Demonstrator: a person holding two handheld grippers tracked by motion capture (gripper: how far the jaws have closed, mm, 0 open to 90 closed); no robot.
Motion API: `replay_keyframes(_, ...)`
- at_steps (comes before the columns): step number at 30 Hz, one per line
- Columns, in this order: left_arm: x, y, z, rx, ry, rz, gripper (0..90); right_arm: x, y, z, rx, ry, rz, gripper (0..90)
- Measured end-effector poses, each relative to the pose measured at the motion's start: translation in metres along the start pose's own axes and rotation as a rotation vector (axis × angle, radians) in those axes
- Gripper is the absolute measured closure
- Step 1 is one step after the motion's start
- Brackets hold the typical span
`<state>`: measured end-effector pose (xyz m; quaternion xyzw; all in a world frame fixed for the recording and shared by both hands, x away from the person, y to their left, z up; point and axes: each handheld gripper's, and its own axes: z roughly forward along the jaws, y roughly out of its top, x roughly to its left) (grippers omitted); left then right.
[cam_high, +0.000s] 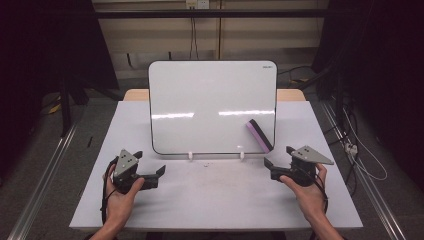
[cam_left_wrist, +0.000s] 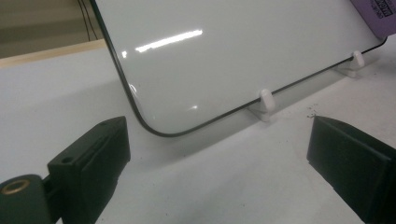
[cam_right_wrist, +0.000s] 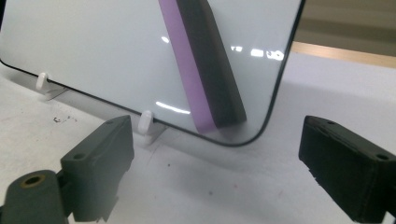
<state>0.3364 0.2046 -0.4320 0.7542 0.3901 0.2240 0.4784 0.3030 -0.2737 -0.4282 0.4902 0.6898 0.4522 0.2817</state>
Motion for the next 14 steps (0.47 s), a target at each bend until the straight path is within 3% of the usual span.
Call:
replay_keyframes(2,0.001,-0.002,-0.002,-0.001,0.001,-0.015,5.8,-0.001,-0.005,-0.005,-0.004,0.006,0.014,6.7)
replay_keyframes(10,0.001,-0.01,-0.007,0.018,0.01,0.003,5.7,-0.007,-0.029,-0.02,-0.021,-0.017,0.054,5.7)
replay_keyframes(14,-0.003,-0.009,-0.009,0.001,0.005,0.001,5.7,-0.01,-0.031,-0.023,-0.034,-0.026,0.067,5.7)
